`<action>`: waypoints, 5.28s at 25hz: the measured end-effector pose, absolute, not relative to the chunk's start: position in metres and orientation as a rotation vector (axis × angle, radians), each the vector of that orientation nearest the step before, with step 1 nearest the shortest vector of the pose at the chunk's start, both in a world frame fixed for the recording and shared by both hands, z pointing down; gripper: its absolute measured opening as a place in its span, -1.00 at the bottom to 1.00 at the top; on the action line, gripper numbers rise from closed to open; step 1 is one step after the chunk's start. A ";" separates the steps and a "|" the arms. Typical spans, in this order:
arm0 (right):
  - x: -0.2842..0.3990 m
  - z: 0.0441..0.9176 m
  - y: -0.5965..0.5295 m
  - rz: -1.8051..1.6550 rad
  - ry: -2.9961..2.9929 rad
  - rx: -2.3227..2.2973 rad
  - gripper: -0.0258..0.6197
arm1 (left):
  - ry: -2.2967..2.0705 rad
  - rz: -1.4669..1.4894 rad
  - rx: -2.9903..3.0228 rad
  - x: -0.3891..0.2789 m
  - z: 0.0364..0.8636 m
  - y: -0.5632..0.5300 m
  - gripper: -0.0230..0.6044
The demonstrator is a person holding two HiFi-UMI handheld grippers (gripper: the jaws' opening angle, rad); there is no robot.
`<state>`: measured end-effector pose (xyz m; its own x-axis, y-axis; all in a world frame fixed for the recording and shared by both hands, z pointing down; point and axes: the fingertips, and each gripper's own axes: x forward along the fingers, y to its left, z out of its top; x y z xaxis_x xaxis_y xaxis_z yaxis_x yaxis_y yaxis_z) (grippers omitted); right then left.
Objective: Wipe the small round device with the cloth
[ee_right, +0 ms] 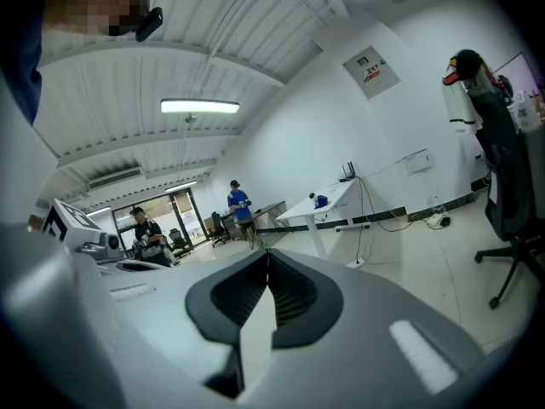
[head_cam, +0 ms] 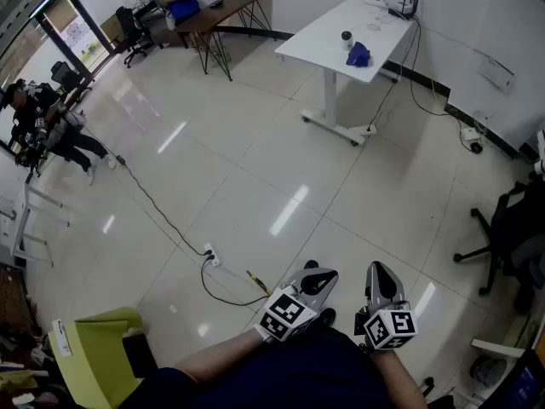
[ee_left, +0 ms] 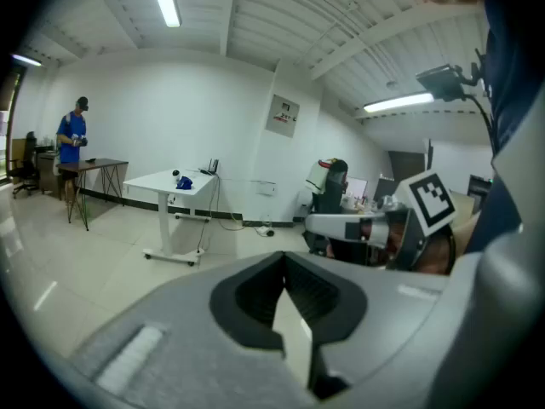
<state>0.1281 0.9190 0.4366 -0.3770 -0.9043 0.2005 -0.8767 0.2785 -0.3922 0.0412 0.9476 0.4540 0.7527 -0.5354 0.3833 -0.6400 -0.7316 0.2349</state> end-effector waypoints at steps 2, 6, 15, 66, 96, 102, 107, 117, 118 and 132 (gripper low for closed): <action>0.131 0.441 0.901 -0.697 2.467 -1.727 -0.88 | -0.901 0.401 2.588 0.044 0.455 0.929 -0.92; 0.130 0.447 0.862 -0.713 2.467 -1.751 -0.88 | -0.886 0.370 2.589 0.041 0.454 0.888 -0.92; 0.102 0.435 0.765 -0.666 2.517 -1.801 -0.88 | -0.882 0.273 2.607 0.012 0.446 0.783 -0.92; 0.087 0.462 0.336 -0.822 2.516 -1.643 -0.88 | -1.146 0.282 2.573 -0.012 0.442 0.355 -0.92; 0.120 0.497 0.074 -0.823 2.475 -1.971 -0.47 | -0.980 0.315 2.596 -0.024 0.449 0.125 -0.71; 0.160 0.547 0.017 -0.970 2.549 -2.017 -0.28 | -0.897 0.430 2.589 0.022 0.462 0.088 -0.60; 0.175 0.611 -0.019 -1.345 2.488 -1.929 0.16 | -0.895 0.490 2.575 0.049 0.467 0.059 -0.59; 0.153 0.670 -0.025 -1.694 2.545 -1.933 0.32 | -0.951 0.521 2.515 0.051 0.478 0.033 -0.60; 0.150 0.672 -0.023 -1.690 2.576 -1.940 0.27 | -0.953 0.521 2.514 0.050 0.480 0.029 -0.60; 0.163 0.606 -0.054 -1.278 2.565 -1.845 -0.47 | -0.907 0.584 2.585 0.040 0.508 -0.040 -0.61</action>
